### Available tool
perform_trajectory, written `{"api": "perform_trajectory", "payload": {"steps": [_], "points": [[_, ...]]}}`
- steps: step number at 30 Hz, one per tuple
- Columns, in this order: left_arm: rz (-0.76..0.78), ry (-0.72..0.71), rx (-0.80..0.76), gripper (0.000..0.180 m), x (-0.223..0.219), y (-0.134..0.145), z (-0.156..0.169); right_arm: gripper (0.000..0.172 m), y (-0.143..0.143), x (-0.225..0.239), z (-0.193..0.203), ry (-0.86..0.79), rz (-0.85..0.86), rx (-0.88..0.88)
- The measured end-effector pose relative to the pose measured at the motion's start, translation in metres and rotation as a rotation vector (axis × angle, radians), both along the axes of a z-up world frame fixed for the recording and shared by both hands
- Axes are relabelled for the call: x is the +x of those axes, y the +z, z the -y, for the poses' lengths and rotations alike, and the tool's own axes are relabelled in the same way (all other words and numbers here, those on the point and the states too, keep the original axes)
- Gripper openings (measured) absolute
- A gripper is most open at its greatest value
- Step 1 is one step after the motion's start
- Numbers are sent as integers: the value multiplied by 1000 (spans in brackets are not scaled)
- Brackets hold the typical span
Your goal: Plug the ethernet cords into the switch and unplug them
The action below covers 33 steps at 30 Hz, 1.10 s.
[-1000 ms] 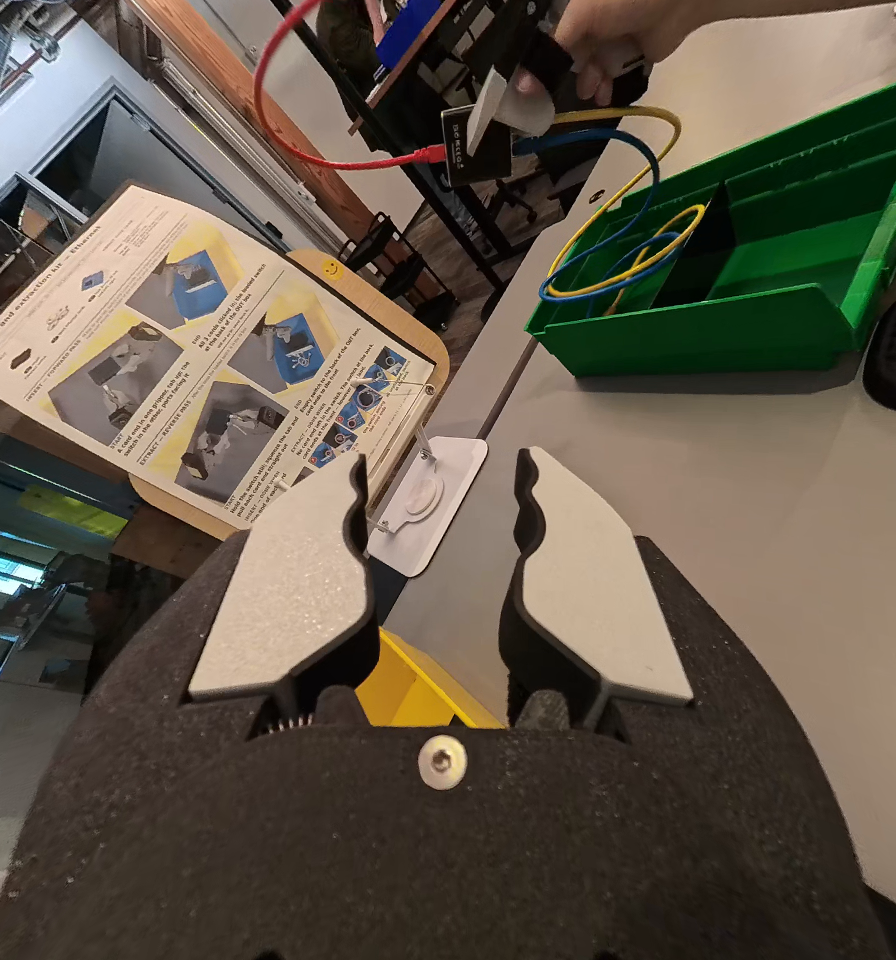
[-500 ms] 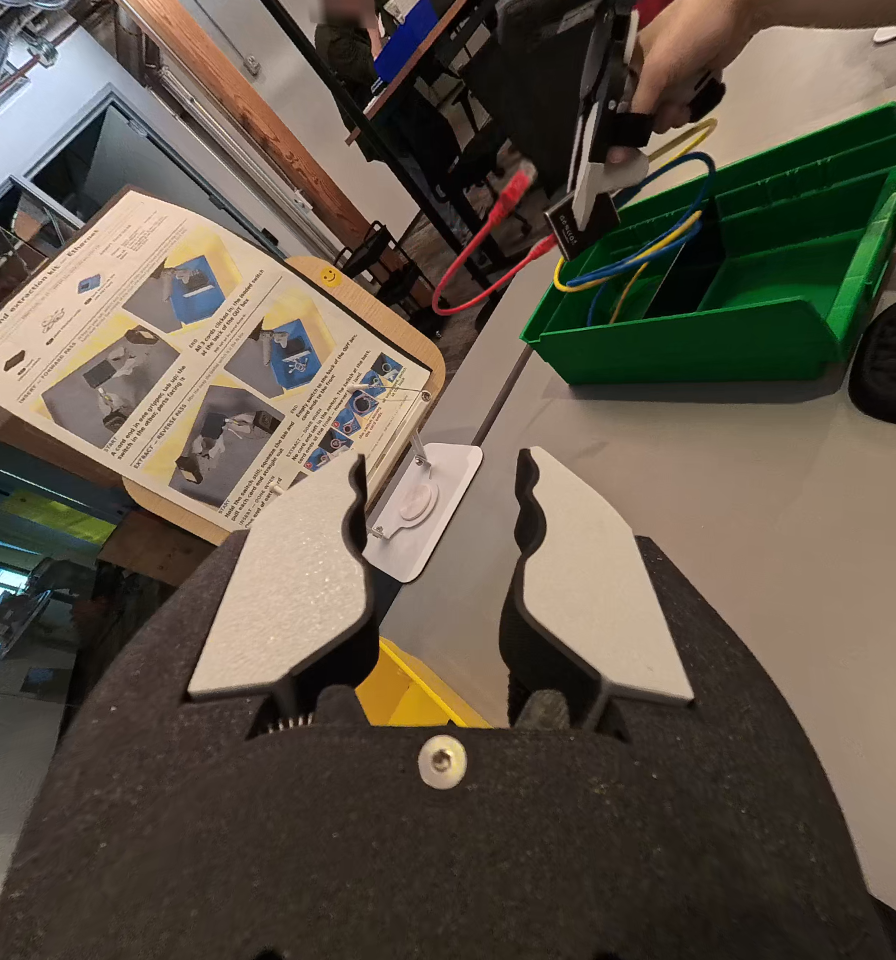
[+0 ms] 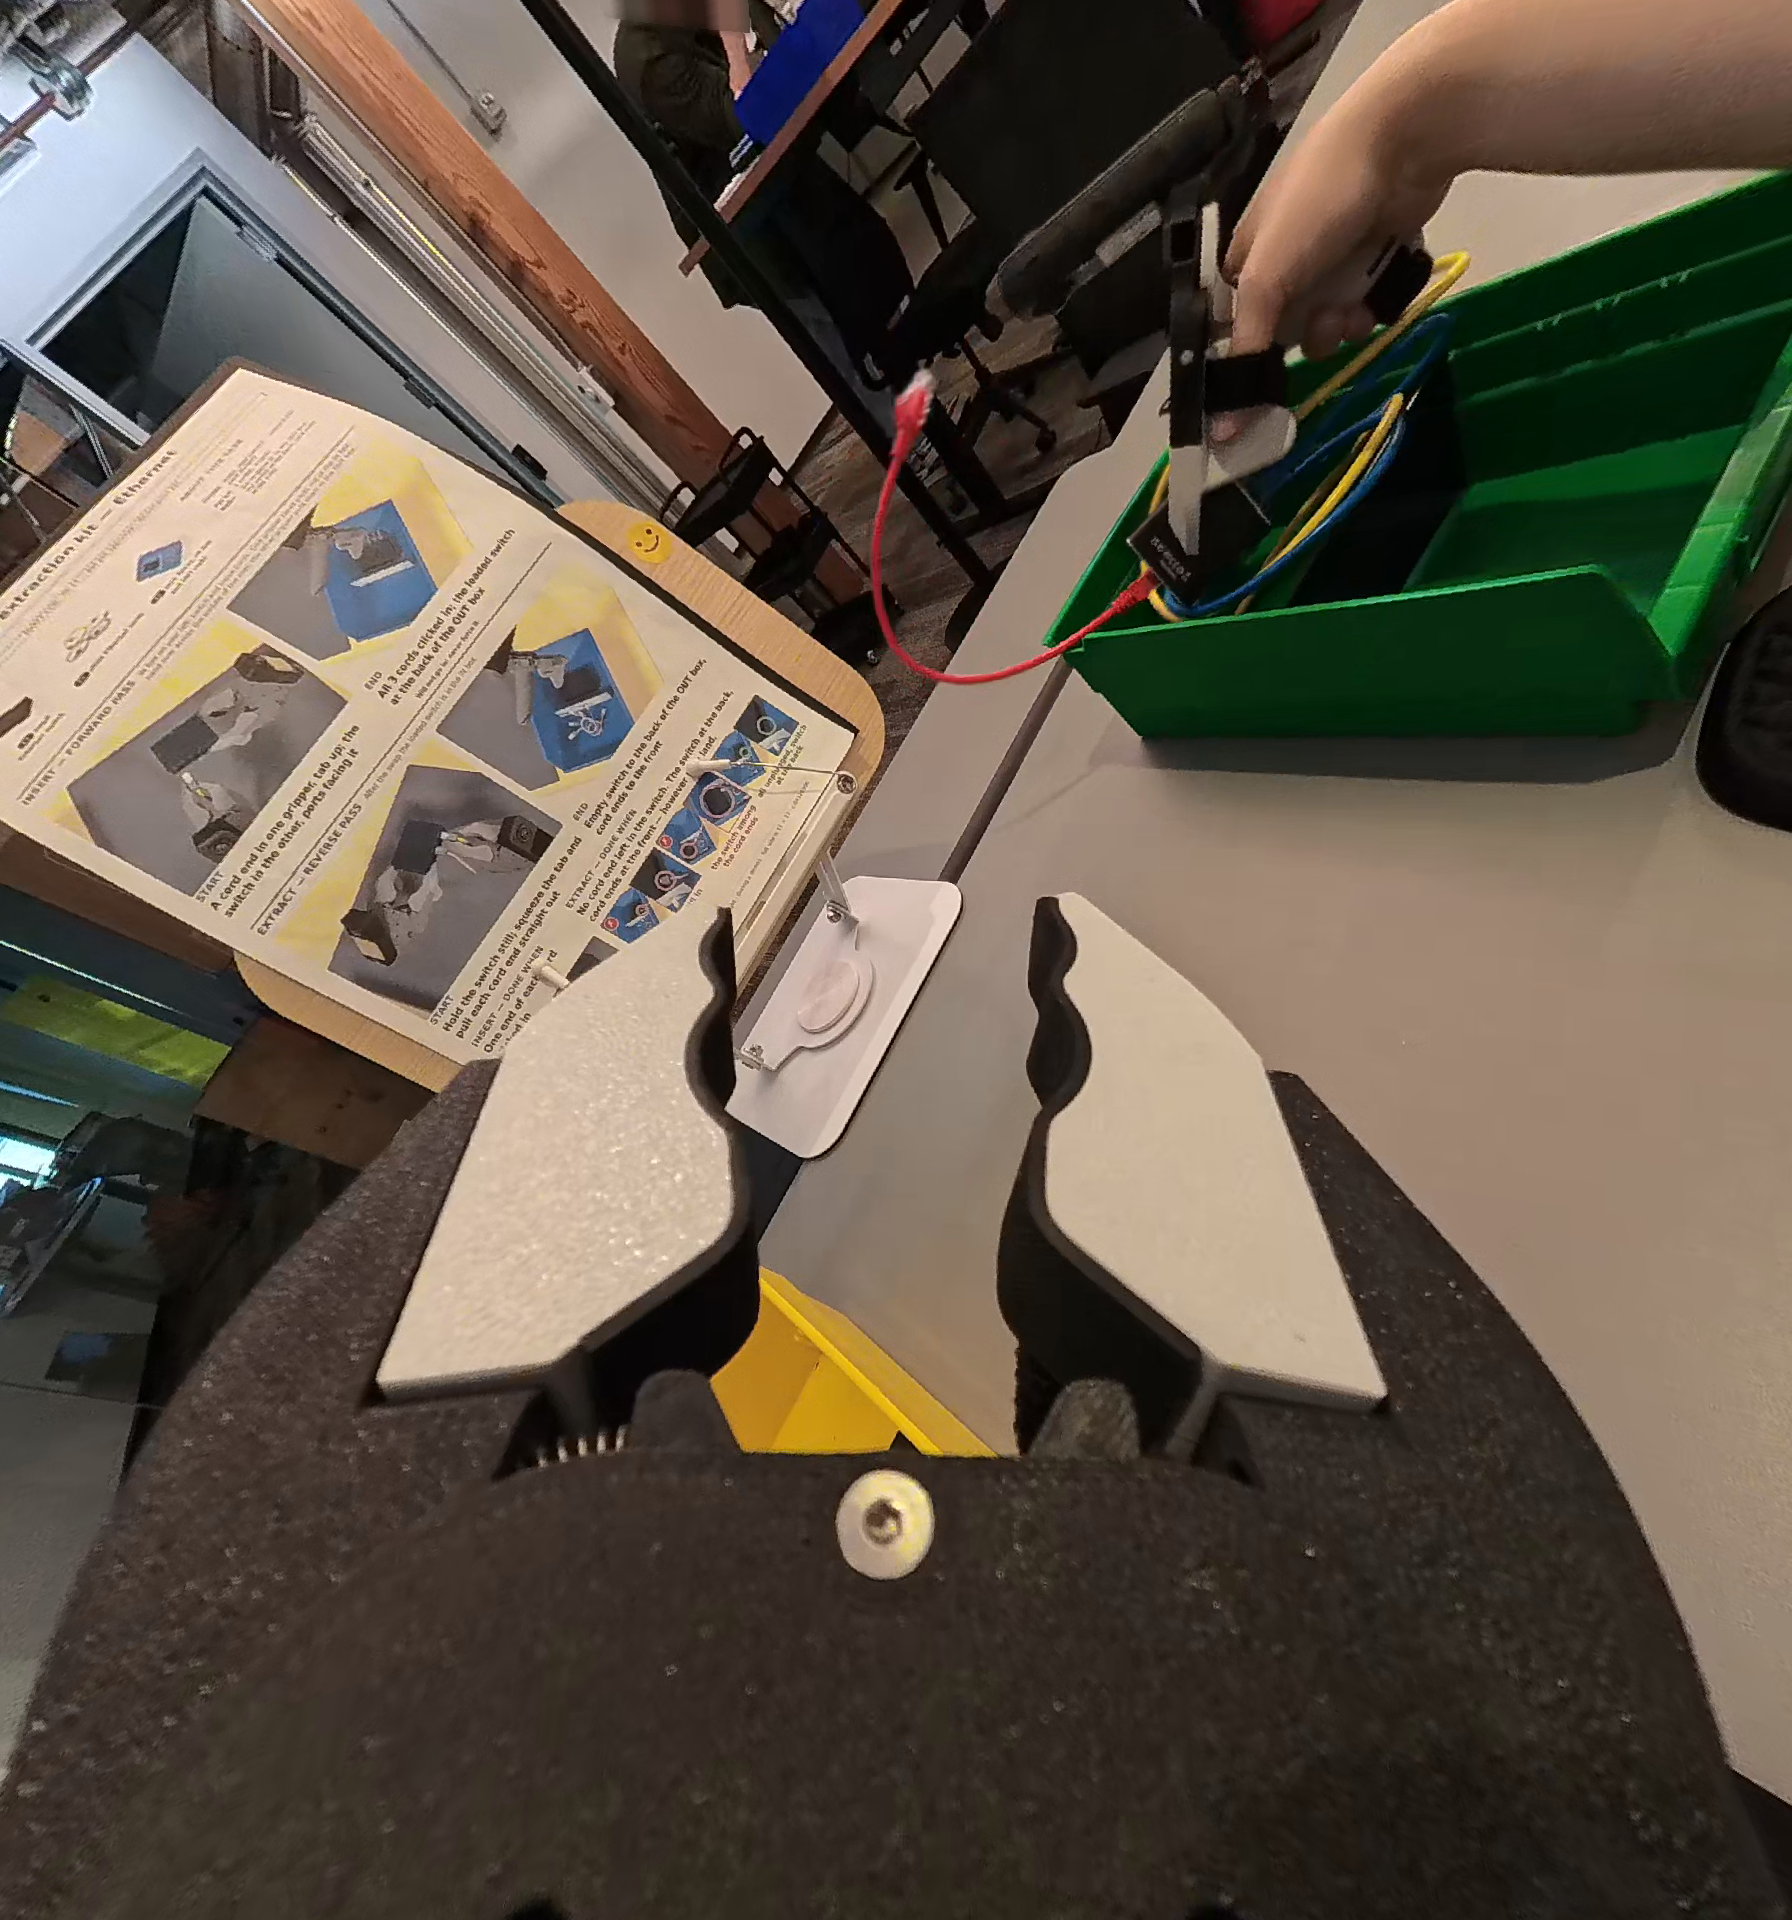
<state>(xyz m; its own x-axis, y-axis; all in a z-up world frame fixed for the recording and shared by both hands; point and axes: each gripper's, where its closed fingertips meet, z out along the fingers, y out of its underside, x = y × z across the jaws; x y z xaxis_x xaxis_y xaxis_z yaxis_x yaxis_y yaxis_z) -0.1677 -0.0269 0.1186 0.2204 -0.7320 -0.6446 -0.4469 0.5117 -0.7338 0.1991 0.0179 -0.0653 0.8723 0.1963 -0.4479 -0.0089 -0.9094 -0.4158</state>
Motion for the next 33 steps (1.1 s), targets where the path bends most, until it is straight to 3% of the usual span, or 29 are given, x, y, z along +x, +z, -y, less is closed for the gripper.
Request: {"api": "perform_trajectory", "payload": {"steps": [11, 18, 26, 33], "points": [[-17, -5, 7, 54, 2, -3, 4, 28, -20, 0, -5, 215, 255, -11], [-20, -7, 12, 53, 2, -2, 6, 28, -23, 0, -11, 136, 115, -32], [-28, -4, 13, 53, 2, -4, 5, 28, -33, 6, -5, 189, 215, -213], [-30, -9, 18, 53, 1, -3, 7, 27, -40, 4, -9, 163, 120, -194]]}}
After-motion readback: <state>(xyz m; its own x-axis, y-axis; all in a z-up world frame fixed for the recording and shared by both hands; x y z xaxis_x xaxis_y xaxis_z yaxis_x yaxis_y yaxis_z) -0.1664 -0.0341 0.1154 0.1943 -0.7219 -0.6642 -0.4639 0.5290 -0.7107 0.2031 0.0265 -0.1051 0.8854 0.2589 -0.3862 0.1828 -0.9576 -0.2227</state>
